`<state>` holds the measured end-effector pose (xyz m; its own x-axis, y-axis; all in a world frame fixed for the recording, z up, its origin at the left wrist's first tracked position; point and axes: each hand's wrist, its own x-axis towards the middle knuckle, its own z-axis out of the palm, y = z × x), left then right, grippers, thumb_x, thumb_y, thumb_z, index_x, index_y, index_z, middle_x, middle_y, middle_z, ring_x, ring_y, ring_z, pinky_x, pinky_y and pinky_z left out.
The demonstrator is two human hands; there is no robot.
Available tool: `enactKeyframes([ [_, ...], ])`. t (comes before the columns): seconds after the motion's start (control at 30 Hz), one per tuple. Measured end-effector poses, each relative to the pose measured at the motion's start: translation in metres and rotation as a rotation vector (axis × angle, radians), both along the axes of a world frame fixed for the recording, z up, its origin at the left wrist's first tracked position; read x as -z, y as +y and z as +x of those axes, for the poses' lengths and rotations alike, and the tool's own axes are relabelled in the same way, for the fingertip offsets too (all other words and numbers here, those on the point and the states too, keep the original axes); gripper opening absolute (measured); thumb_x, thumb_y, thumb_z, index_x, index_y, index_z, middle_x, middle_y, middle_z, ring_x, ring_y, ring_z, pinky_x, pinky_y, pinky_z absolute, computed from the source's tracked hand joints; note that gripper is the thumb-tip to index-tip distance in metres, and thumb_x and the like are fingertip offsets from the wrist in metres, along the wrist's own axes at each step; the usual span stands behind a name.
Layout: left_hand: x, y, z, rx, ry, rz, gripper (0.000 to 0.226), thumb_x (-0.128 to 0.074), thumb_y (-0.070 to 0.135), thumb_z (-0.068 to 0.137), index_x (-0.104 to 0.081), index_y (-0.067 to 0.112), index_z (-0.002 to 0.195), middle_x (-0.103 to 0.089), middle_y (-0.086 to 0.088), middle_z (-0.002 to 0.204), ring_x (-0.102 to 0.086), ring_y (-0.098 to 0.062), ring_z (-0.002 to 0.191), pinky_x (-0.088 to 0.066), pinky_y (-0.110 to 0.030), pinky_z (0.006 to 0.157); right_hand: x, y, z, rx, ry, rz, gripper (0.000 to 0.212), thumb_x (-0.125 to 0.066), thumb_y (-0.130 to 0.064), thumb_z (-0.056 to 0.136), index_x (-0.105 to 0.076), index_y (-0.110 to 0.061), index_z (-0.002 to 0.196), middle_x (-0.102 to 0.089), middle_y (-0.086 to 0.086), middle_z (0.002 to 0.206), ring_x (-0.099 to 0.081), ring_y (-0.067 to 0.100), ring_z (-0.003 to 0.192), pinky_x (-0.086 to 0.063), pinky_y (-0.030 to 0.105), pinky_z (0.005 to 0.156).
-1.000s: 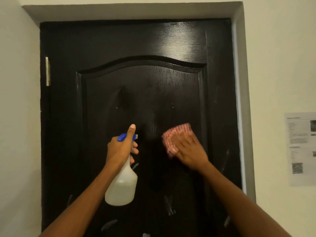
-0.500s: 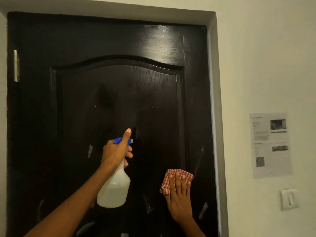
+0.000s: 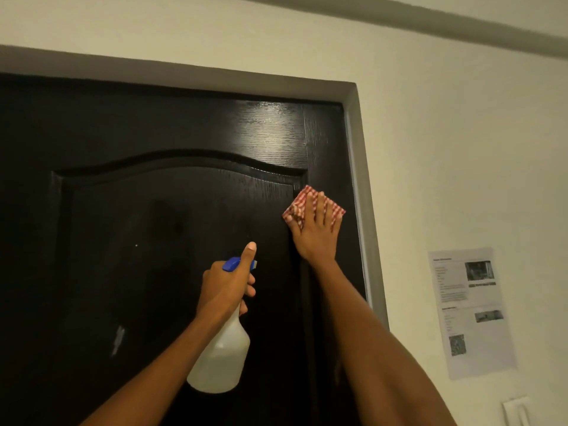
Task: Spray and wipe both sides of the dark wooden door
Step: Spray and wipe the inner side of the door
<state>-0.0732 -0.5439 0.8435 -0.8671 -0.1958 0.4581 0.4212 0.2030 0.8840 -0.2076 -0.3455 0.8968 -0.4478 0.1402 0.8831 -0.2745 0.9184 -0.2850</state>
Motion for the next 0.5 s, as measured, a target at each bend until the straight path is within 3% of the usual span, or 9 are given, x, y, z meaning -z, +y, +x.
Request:
enactKeyframes([
  [0.07, -0.007, 0.005, -0.007, 0.0, 0.014, 0.001, 0.06, -0.058, 0.064, 0.085, -0.072, 0.006, 0.093, -0.069, -0.012, 0.076, -0.063, -0.024, 0.063, -0.05, -0.031, 0.049, -0.005, 0.009, -0.007, 0.01, 0.052, -0.044, 0.082, -0.02, -0.07, 0.098, 0.014, -0.025, 0.158, 0.017, 0.005, 0.167, 0.017, 0.027, 0.153, 0.013, 0.052, 0.122],
  [0.17, -0.007, 0.007, -0.01, 0.004, 0.021, 0.005, 0.064, -0.057, 0.065, 0.085, -0.071, 0.003, 0.092, -0.068, -0.012, 0.073, -0.063, -0.025, 0.062, -0.05, -0.03, 0.048, 0.044, 0.019, -0.011, -0.009, 0.093, -0.287, 0.083, -0.027, -0.068, 0.1, 0.012, -0.025, 0.158, 0.011, 0.004, 0.167, 0.011, 0.027, 0.154, 0.014, 0.047, 0.121],
  [0.27, -0.004, 0.006, -0.012, 0.02, 0.01, 0.001, 0.063, -0.058, 0.063, 0.086, -0.071, 0.002, 0.094, -0.067, -0.011, 0.073, -0.062, -0.023, 0.06, -0.049, -0.029, 0.046, 0.115, 0.014, -0.009, 0.018, 0.026, -0.579, 0.084, -0.028, -0.068, 0.098, 0.011, -0.026, 0.158, 0.003, 0.007, 0.168, 0.004, 0.031, 0.154, 0.006, 0.049, 0.123],
  [0.33, -0.006, 0.006, -0.013, 0.037, 0.023, 0.012, 0.06, -0.059, 0.061, 0.086, -0.071, 0.003, 0.096, -0.066, -0.01, 0.073, -0.062, -0.021, 0.059, -0.048, -0.028, 0.045, 0.127, 0.007, -0.01, 0.043, -0.044, -0.687, 0.083, -0.027, -0.066, 0.098, 0.014, -0.024, 0.158, 0.003, 0.01, 0.168, 0.005, 0.035, 0.154, 0.004, 0.055, 0.123],
  [0.4, -0.014, 0.005, -0.013, 0.037, 0.042, 0.018, 0.06, -0.059, 0.061, 0.086, -0.071, 0.003, 0.097, -0.066, -0.01, 0.073, -0.061, -0.021, 0.058, -0.048, -0.028, 0.043, 0.096, 0.003, -0.011, 0.011, -0.08, -0.652, 0.082, -0.028, -0.063, 0.1, 0.014, -0.024, 0.158, 0.006, 0.012, 0.168, 0.008, 0.037, 0.153, 0.008, 0.059, 0.121],
  [0.5, -0.035, 0.003, -0.014, 0.025, 0.1, -0.012, 0.062, -0.056, 0.061, 0.088, -0.071, 0.002, 0.097, -0.066, -0.01, 0.07, -0.059, -0.018, 0.049, -0.047, -0.024, 0.039, 0.009, 0.012, -0.019, 0.001, -0.004, -0.423, 0.08, -0.026, -0.063, 0.101, 0.01, -0.023, 0.159, 0.011, 0.012, 0.167, 0.012, 0.037, 0.152, 0.011, 0.062, 0.119],
])
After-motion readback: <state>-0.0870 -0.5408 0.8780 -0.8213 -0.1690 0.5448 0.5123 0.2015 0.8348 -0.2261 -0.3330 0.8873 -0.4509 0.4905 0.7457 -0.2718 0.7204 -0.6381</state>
